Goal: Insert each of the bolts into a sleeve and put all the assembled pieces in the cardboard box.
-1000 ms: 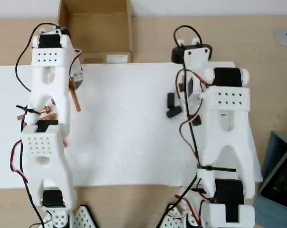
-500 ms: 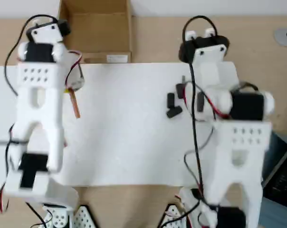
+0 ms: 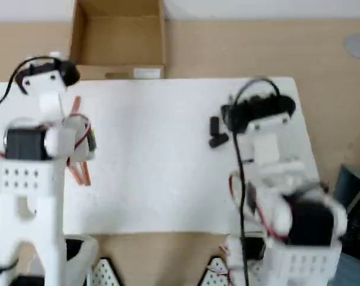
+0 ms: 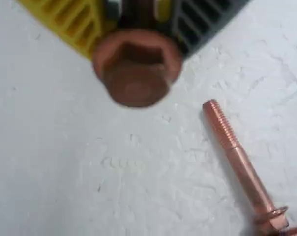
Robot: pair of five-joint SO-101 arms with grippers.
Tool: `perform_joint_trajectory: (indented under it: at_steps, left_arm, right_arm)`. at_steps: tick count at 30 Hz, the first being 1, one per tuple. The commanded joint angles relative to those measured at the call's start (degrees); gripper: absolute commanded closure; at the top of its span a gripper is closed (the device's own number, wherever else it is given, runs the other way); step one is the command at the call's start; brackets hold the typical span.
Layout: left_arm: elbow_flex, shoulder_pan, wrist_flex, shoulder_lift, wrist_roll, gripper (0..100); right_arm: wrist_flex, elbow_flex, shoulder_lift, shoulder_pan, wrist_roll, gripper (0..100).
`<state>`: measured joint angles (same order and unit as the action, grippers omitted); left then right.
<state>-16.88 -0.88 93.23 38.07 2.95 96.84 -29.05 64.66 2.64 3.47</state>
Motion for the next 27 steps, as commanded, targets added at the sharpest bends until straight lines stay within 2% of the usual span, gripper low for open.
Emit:
perform_joint_trajectory:
  at_steps: [1,8,18,22,27]
  left_arm:
    - [-10.11,0.44,-7.21,11.12,-0.62,100]
    - [-29.1,0.44,-17.58,30.37,-0.26,100]
    - [-48.7,0.44,-30.86,56.75,-0.09,100]
    - [-54.59,0.44,-34.37,66.51,3.6,100]
    - [-55.3,0.44,-36.92,66.24,10.99,100]
  right_arm:
    - [-4.75,-7.34,10.51,-0.04,-0.09,98.9]
    - [-12.13,-20.18,23.43,-0.04,-2.02,98.9]
    - [-25.93,-38.11,34.95,0.92,-2.2,98.9]
    - [-28.92,-43.03,38.37,5.76,-3.16,98.9]
    - [-31.03,-45.67,40.57,14.29,-4.92,98.9]
